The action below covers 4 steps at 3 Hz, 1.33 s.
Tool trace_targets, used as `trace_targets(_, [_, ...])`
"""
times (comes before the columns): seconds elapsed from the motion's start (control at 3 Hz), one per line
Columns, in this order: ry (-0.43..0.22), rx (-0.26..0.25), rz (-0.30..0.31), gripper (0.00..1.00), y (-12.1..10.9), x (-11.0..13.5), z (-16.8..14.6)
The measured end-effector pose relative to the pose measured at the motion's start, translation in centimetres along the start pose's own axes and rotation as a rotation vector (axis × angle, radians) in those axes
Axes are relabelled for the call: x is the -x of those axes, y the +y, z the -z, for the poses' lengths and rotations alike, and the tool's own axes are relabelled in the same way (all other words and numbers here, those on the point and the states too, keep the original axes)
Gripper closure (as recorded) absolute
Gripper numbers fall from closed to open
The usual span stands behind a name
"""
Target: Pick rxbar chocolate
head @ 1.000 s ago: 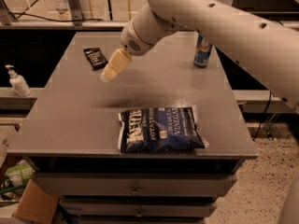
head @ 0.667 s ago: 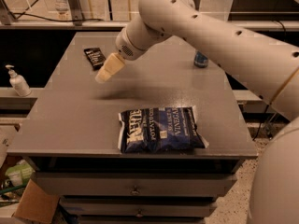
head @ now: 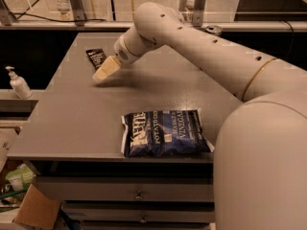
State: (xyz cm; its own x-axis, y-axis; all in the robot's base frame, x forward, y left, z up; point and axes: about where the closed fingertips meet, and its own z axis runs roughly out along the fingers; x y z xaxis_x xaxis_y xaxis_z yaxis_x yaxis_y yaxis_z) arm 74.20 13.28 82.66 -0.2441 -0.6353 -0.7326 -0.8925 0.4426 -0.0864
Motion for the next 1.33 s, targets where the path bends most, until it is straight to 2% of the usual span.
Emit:
trace_targets(0.33, [-0.019, 0.007, -0.057, 0.00, -1.1, 0.3, -2.2])
trace_targets(0.67, [-0.039, 0.015, -0.090, 0.17, -1.7, 0.9, -3.4])
trace_targets(1.33, [-0.071, 0.017, -0.113, 0.64, -2.2, 1.2, -2.8])
